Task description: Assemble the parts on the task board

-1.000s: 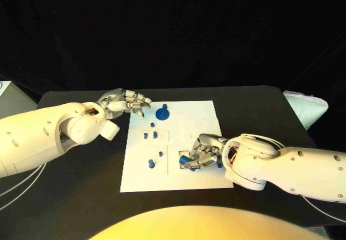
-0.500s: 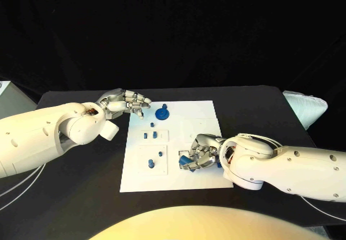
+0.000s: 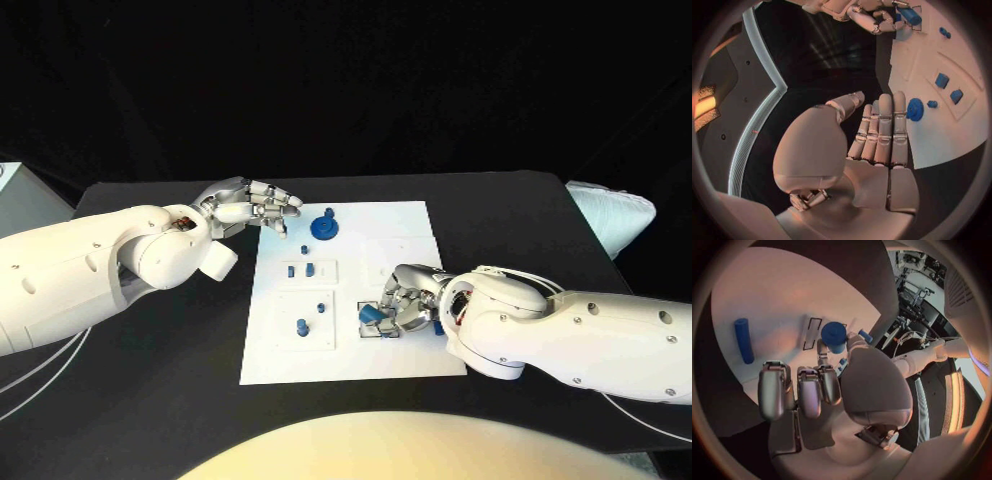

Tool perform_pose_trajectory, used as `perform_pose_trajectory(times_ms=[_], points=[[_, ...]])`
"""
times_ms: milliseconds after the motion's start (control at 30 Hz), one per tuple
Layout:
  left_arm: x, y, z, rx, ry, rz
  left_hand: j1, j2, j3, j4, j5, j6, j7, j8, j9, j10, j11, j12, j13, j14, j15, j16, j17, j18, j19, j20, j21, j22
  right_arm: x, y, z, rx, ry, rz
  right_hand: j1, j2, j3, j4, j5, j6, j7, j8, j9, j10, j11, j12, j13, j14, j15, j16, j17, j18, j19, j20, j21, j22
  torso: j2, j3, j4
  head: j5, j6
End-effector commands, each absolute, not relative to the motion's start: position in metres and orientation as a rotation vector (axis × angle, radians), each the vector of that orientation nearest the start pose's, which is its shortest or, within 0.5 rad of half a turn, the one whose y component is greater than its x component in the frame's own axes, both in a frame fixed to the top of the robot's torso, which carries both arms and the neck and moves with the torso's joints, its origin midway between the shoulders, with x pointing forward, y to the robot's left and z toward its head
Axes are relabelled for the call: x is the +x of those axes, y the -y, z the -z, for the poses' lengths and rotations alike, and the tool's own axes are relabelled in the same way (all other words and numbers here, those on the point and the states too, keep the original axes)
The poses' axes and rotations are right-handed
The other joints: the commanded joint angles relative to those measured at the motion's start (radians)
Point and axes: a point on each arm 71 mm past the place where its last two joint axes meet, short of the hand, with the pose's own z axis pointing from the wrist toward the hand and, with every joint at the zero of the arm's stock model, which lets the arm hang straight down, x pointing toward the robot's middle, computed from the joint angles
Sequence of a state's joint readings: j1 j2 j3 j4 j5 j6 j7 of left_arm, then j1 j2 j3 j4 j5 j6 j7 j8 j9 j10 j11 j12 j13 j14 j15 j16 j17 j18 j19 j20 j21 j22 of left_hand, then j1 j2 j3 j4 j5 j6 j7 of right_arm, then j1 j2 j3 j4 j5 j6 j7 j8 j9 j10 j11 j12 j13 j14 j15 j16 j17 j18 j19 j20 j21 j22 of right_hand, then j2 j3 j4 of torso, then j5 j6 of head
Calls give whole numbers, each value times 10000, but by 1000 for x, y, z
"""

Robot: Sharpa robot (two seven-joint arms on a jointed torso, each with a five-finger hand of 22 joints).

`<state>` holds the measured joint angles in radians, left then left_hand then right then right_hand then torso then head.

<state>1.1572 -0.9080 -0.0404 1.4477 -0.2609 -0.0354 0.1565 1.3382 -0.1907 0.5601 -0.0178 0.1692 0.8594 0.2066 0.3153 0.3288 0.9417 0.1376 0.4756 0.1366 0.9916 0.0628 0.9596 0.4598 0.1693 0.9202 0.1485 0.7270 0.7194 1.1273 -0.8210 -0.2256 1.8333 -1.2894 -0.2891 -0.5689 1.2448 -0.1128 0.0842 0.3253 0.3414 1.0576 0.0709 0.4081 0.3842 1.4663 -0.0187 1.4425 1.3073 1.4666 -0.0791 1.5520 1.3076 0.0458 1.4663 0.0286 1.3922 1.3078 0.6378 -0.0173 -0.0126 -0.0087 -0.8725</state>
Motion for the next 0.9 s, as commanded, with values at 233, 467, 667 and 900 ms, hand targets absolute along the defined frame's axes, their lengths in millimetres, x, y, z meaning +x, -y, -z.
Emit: perform_pose_trajectory(times_ms=[233,467,667,900], points=[[482,-246,216,-9419,-18456,14254,27,75,-25,34,14,-93,-10,67,-10,-65,-7,67,-13,-29,10,-16,-11,135,-18,69,-54,-10,372,144,271,1077,-21342,-4974,-1048,163,636,-320,113,291,-261,369,206,471,-81,125,1769,994,-85,84,2437,-186,801,-90,194,2270,2,1,-1,-23,-1],[482,-246,216,-9424,-18465,14242,27,75,-25,34,14,-93,-10,67,-10,-65,-7,67,-13,-29,10,-16,-11,135,-18,69,-54,-10,372,144,271,1100,-21326,-4978,-1850,149,630,-320,793,270,-285,546,287,520,-101,171,1841,1011,-102,120,2506,-204,814,-106,307,2293,-6,-7,0,-32,-1],[482,-246,217,-9422,-18486,14246,27,75,-25,34,14,-93,-10,67,-10,-65,-7,67,-13,-29,10,-16,-11,135,-18,69,-54,-10,371,141,271,1097,-21343,-5109,-2490,152,391,-313,488,261,-296,662,340,532,-109,168,1863,1015,-106,128,2522,-209,816,-110,344,2300,-3,-8,5,-41,-1],[482,-246,217,-9429,-18512,14236,12,80,-27,50,16,-96,-9,74,-13,-71,-5,72,-15,-34,14,-17,-13,134,-20,72,-62,-14,371,138,270,1084,-21358,-5301,-2912,81,-20,-322,-392,194,-297,794,402,520,-107,108,1857,1012,-105,121,2512,-201,803,-108,305,2288,1,-15,3,-26,-1]])
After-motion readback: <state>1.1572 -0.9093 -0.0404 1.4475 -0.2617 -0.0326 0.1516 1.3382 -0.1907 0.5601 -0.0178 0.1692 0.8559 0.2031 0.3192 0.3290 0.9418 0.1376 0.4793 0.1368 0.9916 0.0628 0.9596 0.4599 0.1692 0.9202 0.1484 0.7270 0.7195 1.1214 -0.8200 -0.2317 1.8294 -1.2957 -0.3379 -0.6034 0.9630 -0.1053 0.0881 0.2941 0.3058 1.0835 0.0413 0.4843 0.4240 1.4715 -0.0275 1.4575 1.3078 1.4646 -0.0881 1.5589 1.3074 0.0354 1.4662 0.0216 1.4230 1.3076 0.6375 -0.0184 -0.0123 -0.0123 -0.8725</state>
